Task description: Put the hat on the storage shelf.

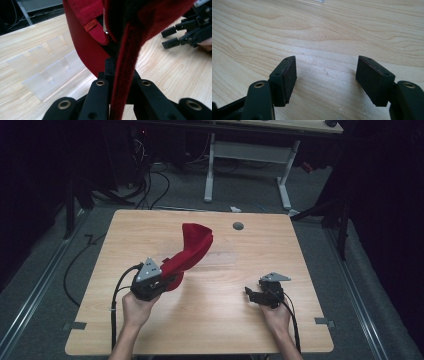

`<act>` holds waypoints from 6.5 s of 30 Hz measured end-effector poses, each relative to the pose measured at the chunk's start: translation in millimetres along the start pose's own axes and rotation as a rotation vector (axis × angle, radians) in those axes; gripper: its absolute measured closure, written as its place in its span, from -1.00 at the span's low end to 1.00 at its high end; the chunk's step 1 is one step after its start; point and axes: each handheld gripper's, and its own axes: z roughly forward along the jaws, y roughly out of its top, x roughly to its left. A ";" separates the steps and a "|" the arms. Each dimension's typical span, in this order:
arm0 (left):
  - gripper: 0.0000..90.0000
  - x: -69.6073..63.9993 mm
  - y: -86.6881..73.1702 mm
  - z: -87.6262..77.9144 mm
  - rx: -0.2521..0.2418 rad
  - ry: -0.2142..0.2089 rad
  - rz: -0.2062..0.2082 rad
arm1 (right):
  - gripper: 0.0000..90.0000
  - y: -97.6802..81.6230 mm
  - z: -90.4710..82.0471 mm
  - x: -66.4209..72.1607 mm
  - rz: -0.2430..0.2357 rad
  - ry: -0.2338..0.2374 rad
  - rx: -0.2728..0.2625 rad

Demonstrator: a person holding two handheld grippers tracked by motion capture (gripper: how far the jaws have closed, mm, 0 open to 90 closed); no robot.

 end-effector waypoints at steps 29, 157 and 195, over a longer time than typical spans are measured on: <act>0.89 28.2 51.4 11.7 -0.169 0.048 -0.124 | -0.28 0.0 1.7 5.0 -0.042 -0.029 0.005; 0.86 84.8 23.5 59.0 -0.160 0.297 -0.207 | -0.30 -0.8 0.9 6.7 -0.042 -0.025 0.008; -0.14 68.7 4.9 10.0 -0.141 0.307 -0.117 | -0.30 -0.8 0.9 6.7 -0.042 -0.025 0.009</act>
